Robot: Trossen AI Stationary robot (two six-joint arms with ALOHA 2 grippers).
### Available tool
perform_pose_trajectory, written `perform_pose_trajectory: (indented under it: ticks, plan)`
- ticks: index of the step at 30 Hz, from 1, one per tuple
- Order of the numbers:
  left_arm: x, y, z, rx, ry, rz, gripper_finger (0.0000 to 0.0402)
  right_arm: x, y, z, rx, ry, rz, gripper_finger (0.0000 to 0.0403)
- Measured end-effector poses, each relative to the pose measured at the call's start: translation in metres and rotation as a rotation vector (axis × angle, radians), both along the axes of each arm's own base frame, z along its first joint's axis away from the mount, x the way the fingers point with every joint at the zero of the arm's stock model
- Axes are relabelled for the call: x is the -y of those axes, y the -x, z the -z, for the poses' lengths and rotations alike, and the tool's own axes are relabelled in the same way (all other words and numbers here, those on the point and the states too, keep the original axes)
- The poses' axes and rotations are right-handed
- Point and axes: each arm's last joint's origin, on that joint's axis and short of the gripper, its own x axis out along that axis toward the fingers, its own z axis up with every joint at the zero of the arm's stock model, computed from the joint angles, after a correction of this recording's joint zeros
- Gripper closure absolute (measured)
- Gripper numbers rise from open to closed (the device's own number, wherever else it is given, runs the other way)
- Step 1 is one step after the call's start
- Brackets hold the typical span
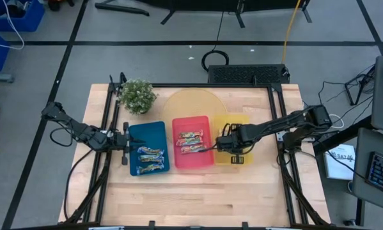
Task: Pick and place Granola Bars by type
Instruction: Put the yellow granola bar into the yellow bin, then return to Home Position
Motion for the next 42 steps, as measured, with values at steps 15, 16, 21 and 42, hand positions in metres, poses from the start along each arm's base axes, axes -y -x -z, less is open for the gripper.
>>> perform_pose_trajectory:
  ticks: [15,16,21,42]
  plan:
    - [0.0,0.0,0.0,0.0,0.002,0.002,0.0344,-0.003,-0.002,0.002,0.004,-0.04,0.029,0.0266]
    - [0.0,0.0,0.0,-0.001,0.002,0.002,0.0344,-0.002,-0.001,0.002,0.002,-0.026,0.031,0.0257]
    - [0.0,0.0,0.0,0.001,0.003,0.002,0.0344,-0.001,-0.001,0.002,0.007,0.008,0.04,0.0216]
    - [0.0,0.0,-0.002,0.018,0.037,-0.008,0.0344,0.009,0.049,-0.093,0.536,0.203,0.155,0.0217]
